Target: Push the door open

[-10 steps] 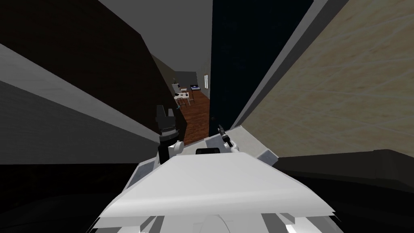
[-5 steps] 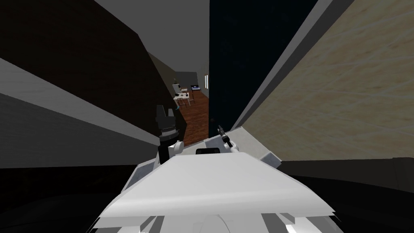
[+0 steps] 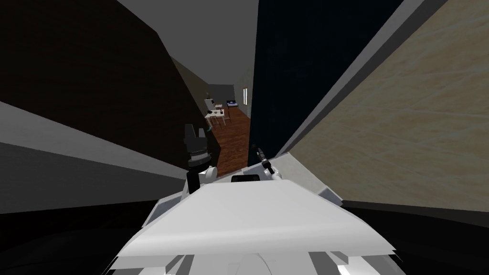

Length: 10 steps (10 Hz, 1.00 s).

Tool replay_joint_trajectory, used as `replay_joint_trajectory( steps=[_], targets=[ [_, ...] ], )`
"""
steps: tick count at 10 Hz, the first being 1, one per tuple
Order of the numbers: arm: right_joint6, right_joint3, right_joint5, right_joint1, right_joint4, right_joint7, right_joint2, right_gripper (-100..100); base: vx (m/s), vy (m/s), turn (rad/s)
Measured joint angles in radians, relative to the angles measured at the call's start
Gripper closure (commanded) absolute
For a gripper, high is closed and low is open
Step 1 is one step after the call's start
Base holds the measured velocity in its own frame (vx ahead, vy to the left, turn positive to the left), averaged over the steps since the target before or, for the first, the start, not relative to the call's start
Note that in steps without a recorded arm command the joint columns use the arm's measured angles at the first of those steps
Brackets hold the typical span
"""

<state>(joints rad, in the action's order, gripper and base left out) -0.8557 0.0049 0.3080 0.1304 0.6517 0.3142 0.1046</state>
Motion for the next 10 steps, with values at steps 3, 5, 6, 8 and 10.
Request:
replay_joint_trajectory(
  steps=[3, 5, 6, 8, 10],
  targets=[
    [-0.002, -0.005, -0.007, 0.002, -0.009, -0.013, -0.008, -100, 0.16, 0.018, 0.019],
    [-0.002, -0.005, -0.007, 0.002, -0.009, -0.013, -0.008, 100, -0.019, -0.005, -0.001],
    [-0.002, -0.007, -0.008, 0.005, -0.007, -0.013, -0.008, 100, -0.014, -0.005, 0.017],
    [0.0, -0.006, -0.007, 0.007, -0.007, -0.013, -0.007, 100, 0.0, 0.0, 0.0],
    [0.0, -0.006, -0.007, 0.006, -0.007, -0.013, -0.007, 100, 0.048, 0.016, -0.014]
  ],
)
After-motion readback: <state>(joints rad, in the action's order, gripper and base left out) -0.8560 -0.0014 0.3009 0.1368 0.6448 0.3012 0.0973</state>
